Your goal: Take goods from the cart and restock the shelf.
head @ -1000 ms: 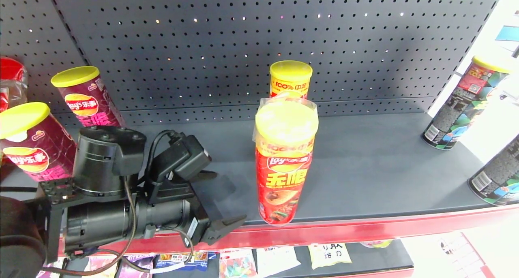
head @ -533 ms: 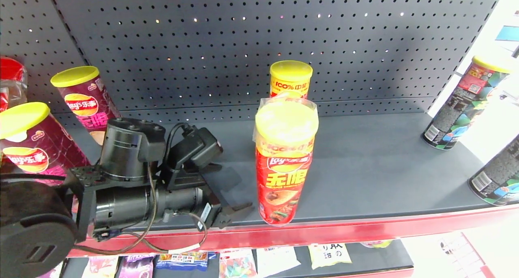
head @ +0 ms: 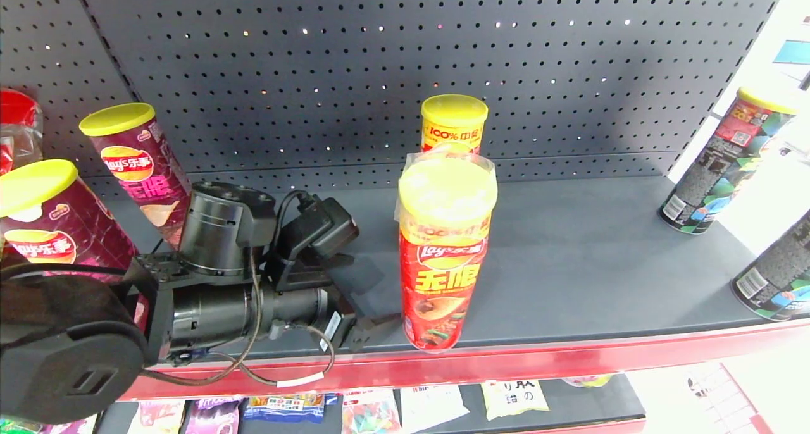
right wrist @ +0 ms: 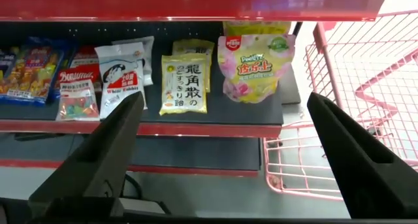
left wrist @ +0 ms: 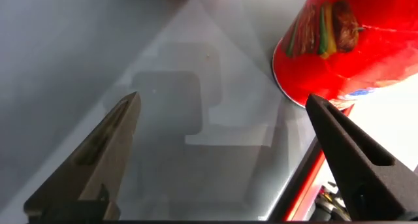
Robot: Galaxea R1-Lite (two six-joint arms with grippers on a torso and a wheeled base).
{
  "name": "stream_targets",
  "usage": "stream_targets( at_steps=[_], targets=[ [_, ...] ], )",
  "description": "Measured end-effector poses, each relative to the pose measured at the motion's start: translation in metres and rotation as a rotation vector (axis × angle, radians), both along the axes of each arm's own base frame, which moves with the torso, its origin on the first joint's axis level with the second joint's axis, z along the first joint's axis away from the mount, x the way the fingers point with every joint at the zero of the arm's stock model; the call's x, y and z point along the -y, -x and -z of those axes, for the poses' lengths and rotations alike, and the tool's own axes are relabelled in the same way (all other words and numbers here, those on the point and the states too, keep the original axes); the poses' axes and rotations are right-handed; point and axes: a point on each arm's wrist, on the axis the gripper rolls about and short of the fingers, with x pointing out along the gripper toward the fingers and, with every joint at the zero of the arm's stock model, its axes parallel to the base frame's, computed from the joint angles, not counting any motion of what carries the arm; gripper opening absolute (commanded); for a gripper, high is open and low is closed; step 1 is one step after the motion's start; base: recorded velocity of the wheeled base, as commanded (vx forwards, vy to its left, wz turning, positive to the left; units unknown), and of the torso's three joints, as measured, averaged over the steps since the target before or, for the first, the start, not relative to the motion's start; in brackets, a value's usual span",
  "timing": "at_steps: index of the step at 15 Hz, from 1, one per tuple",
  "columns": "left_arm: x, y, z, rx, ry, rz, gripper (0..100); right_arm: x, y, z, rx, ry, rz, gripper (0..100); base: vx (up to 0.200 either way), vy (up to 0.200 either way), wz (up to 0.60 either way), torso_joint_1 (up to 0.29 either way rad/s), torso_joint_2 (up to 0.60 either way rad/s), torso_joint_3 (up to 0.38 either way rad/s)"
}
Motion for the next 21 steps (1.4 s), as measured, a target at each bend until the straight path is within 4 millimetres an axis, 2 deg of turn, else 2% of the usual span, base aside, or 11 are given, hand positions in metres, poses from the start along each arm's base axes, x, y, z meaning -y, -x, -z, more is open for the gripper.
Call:
stream_targets(
  at_steps=[7,14,21],
  targets=[
    [0.007,-0.009,-0.003,0.014,0.008,0.002,100,0.000,0.000,0.001,-0.003,0.000,0.000,100,0.000,0.000,0.00,0.000,0.00,0.000],
    [0.010,0.001,0.001,-0.001,-0.002,0.033,100,0.000,0.000,0.001,-0.004,0.000,0.001,100,0.000,0.000,0.00,0.000,0.00,0.000],
    [0.011,0.002,0.001,-0.001,-0.002,0.036,100,0.000,0.000,0.001,-0.004,0.002,0.001,100,0.000,0.000,0.00,0.000,0.00,0.000]
  ],
)
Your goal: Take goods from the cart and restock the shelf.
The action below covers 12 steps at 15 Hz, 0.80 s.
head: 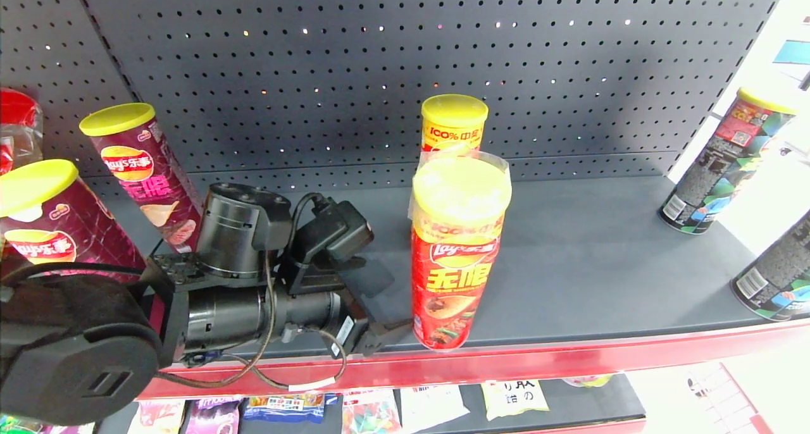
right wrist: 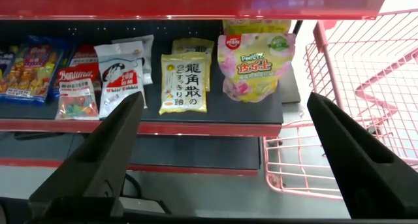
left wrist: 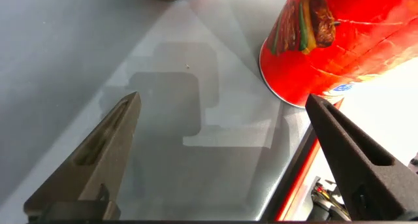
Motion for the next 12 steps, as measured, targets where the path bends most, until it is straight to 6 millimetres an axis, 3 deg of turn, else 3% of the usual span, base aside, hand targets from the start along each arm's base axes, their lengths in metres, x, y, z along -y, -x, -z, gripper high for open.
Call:
stream_targets(
  at_steps=[12],
  targets=[
    [0.0010,-0.0002,-0.0013,0.004,0.004,0.003,100,0.0000,-0.0001,0.0000,-0.001,0.001,0.000,100,0.000,0.000,0.00,0.000,0.00,0.000]
  ],
)
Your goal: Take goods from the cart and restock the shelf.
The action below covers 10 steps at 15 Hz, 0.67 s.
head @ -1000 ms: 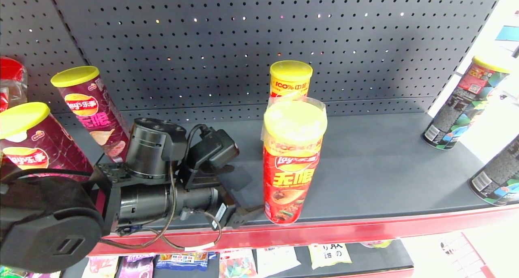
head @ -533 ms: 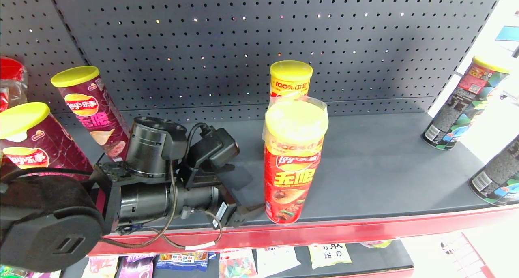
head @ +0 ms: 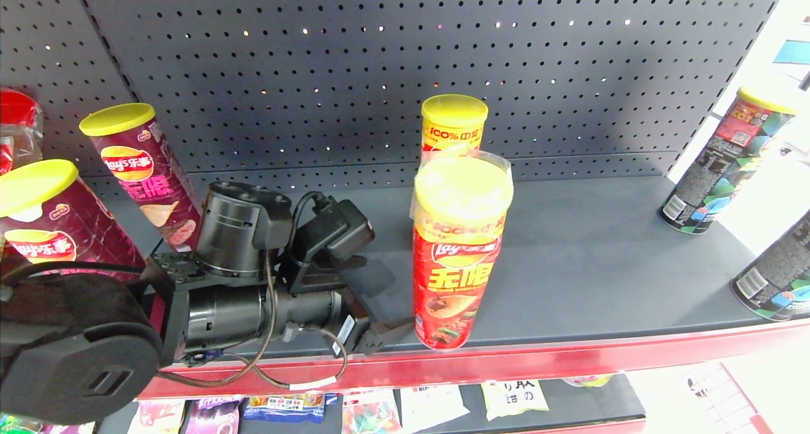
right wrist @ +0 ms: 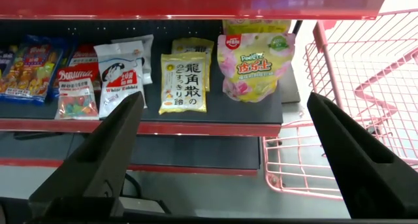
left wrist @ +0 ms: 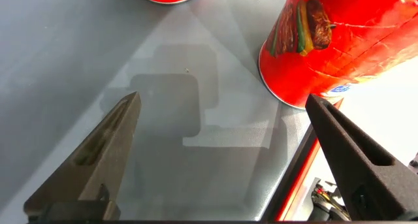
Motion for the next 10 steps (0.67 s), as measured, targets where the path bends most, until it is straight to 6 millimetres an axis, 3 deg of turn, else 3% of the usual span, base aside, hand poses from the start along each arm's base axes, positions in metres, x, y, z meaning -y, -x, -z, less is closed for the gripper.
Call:
stream_targets(
  at_steps=[10],
  targets=[
    [0.0010,-0.0001,-0.0009,0.001,0.004,0.004,100,0.0000,0.0000,0.0000,0.000,0.000,0.000,100,0.000,0.000,0.00,0.000,0.00,0.000]
  ],
)
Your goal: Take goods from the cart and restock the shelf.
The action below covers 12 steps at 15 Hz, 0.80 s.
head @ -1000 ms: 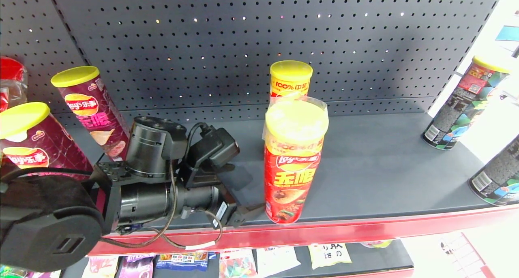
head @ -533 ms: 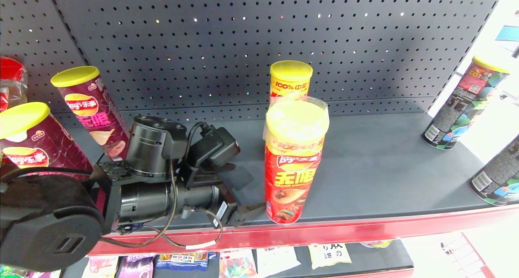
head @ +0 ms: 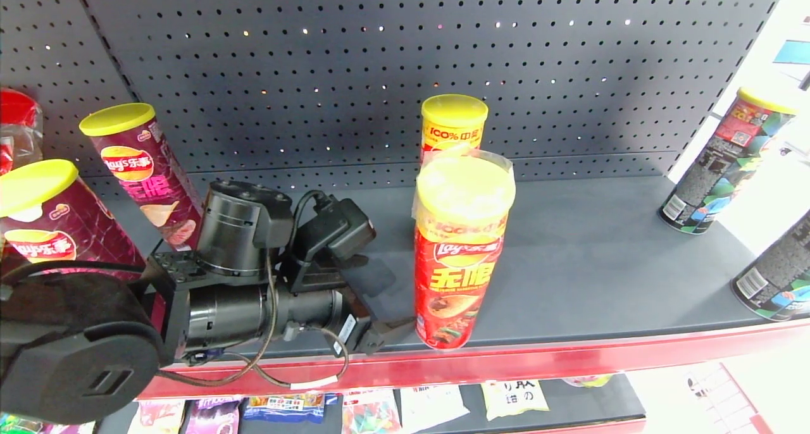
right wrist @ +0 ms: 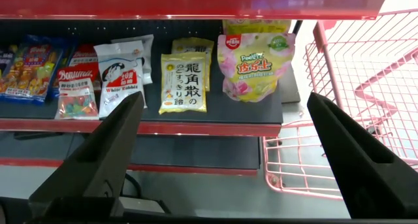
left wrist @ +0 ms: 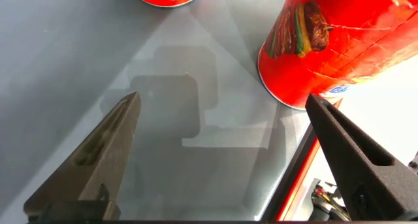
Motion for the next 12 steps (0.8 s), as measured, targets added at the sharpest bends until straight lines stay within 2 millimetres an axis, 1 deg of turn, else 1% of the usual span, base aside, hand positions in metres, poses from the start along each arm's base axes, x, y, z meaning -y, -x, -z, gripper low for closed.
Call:
stream_targets(
  at_steps=[12],
  targets=[
    [0.0026,-0.0033,-0.0022,0.008,0.007,0.002,100,0.0000,0.0000,0.0000,-0.001,0.000,0.001,100,0.000,0.000,0.00,0.000,0.00,0.000]
  ],
)
